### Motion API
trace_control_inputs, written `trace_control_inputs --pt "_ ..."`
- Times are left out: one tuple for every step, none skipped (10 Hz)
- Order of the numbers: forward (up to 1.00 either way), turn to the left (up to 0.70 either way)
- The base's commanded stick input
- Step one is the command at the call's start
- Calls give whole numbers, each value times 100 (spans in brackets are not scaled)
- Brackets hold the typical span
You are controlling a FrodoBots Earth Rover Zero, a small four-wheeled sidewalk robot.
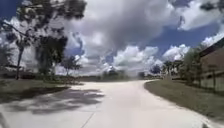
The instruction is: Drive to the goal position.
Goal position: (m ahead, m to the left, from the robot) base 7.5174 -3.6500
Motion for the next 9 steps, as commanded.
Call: trace_control_inputs --pt "85 0" --pt "85 0" --pt "85 0" --pt "85 0" --pt "85 0" --pt "85 0" --pt "85 0" --pt "85 0" --pt "85 0"
